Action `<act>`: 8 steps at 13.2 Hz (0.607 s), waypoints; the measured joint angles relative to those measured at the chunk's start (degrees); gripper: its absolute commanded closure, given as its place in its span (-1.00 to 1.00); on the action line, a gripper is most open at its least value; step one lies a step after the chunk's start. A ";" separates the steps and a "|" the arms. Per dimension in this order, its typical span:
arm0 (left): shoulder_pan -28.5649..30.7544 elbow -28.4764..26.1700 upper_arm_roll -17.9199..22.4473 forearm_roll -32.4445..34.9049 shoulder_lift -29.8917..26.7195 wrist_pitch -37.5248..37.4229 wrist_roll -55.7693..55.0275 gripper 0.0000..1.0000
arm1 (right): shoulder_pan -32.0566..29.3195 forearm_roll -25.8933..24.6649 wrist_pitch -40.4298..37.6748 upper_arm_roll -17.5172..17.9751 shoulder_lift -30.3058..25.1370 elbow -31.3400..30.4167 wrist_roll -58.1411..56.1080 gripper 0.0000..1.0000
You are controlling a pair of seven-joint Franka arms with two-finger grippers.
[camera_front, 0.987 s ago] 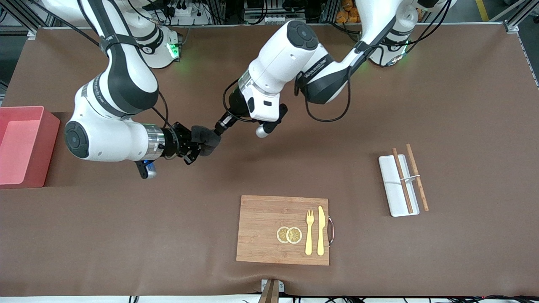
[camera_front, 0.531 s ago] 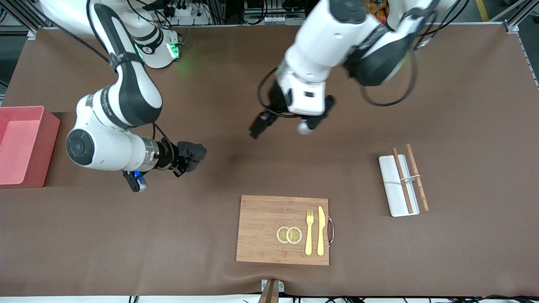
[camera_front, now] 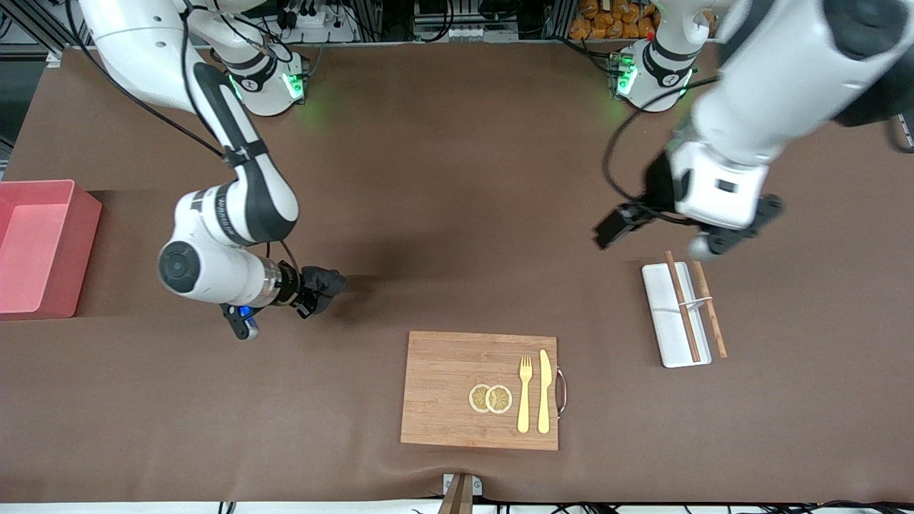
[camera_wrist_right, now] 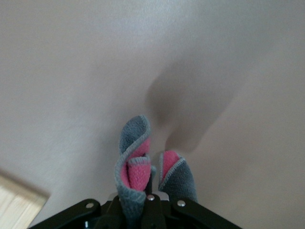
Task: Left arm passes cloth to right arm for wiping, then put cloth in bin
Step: 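Open the left gripper and withdraw it while the right gripper holds cloth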
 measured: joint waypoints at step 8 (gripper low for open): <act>12.85 -5.54 0.00 1.35 -5.65 -6.64 22.20 -1.00 | -13.35 -9.15 5.37 -1.22 -2.57 -7.48 -26.26 1.00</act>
